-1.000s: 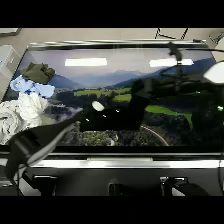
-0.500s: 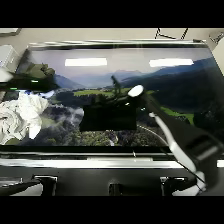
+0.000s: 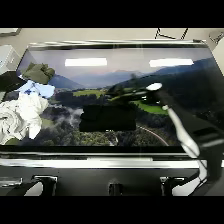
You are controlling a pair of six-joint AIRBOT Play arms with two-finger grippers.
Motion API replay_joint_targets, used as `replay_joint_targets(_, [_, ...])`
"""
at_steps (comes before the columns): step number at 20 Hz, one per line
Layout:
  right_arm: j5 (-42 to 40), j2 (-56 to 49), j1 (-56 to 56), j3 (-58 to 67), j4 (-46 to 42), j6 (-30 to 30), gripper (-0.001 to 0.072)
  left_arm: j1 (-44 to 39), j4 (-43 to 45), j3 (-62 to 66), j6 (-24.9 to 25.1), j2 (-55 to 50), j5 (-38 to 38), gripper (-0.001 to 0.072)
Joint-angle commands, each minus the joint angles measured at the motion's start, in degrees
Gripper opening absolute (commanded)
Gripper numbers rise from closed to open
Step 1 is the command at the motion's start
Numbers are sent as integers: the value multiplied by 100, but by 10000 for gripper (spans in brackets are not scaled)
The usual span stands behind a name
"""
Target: Fold the clothes and pants, and hang the long-sleeved shirts on hangers.
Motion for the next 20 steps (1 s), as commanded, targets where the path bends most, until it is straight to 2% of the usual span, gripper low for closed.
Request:
replay_joint_targets(1, [1300,463,-1248,-50,-3401,1342,644,28,22,0,83,68,-37,22])
replay_joint_targets(2, [1515,459,-1386,-177,-3803,1480,644,28,22,0,83,68,-35,22])
replay_joint_targets(3, [1486,446,-1403,-374,-3757,1399,644,28,22,0,83,63,-35,22])
replay_joint_targets(7, [807,177,-984,-1075,-2356,142,632,28,17,-4,76,63,-37,22])
replay_joint_targets(9, [782,-76,-785,-1073,-1910,-212,630,28,17,-4,57,63,-37,22])
replay_joint_targets(10, [715,-166,-713,-1073,-1834,-225,601,28,17,-4,13,63,-37,22])
replay_joint_targets(11, [649,-240,-658,-1073,-1799,-225,556,28,17,-4,15,63,-37,22])
replay_joint_targets(12, [647,-291,-627,-1073,-1674,-245,480,28,15,-4,15,63,-39,22])
replay_joint_targets(13, [706,-297,-629,-1069,-1475,-431,347,28,15,-4,17,63,-37,22])
replay_joint_targets(14, [887,-275,-647,-1005,-1228,-706,59,28,17,-4,22,63,-35,22])
replay_joint_targets(17, [1567,-61,-916,-149,-1049,-870,35,28,20,-13,44,57,-31,22])
replay_joint_targets(20, [2083,201,-1346,1427,-1064,-136,35,28,17,-111,98,55,66,22])
